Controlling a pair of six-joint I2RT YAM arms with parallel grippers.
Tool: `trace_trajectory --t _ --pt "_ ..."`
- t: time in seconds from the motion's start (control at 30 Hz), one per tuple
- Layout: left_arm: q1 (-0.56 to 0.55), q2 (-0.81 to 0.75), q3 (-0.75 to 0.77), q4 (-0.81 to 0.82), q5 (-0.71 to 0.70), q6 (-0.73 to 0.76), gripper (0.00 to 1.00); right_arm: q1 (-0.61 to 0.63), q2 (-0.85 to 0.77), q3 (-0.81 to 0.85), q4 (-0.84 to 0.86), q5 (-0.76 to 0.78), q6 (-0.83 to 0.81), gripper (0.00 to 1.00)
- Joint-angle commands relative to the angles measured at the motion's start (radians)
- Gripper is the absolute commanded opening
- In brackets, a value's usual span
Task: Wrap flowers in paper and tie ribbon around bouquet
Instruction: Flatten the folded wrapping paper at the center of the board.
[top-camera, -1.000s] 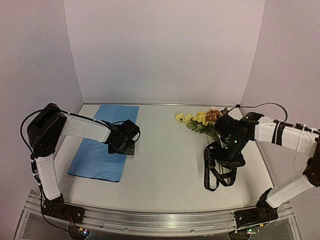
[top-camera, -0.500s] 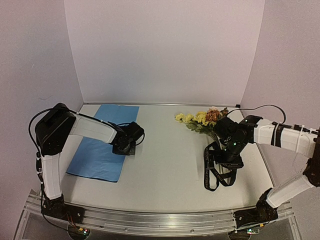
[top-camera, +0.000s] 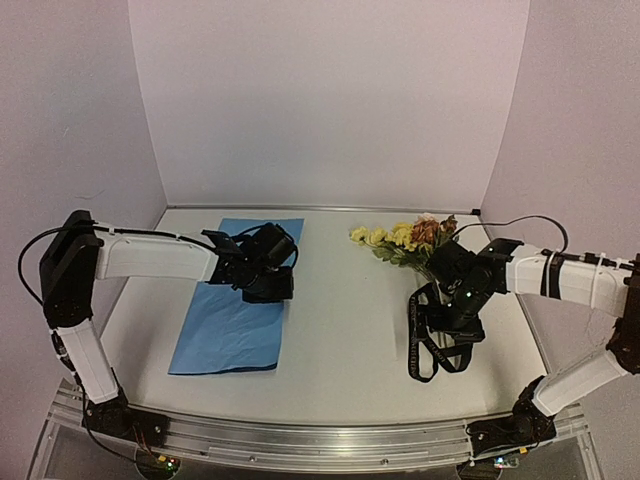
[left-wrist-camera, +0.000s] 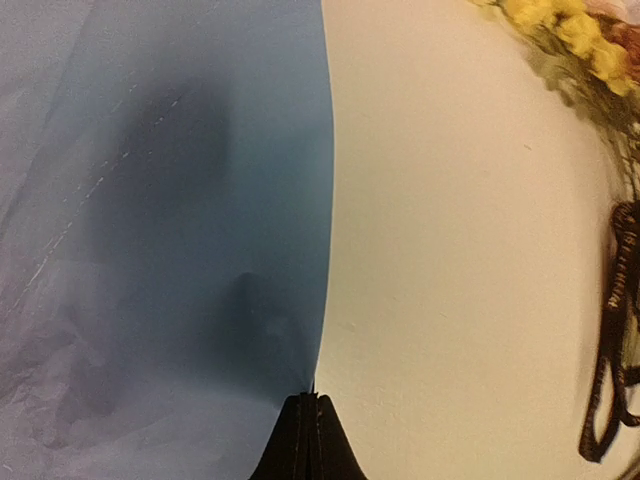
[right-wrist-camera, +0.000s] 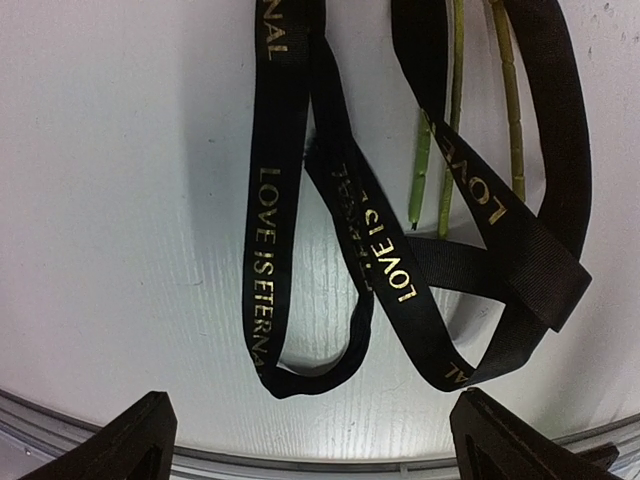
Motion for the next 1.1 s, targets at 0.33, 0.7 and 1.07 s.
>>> trace_trajectory --t 0.33,0.7,1.07 --pt "-0.057 -0.207 0.029 0.117 0.235 -0.185 0.0 0.068 0.14 0.12 0.245 -0.126 0.157 0.98" --pt "-0.057 -0.223 0.034 0.209 0.392 -0.26 0.0 0.097 0.128 0.167 0.386 -0.043 0.153 0.98" --pt "-0.056 -0.248 0.003 0.253 0.431 -0.293 0.0 0.075 0.264 0.405 0.473 0.014 0.159 0.98"
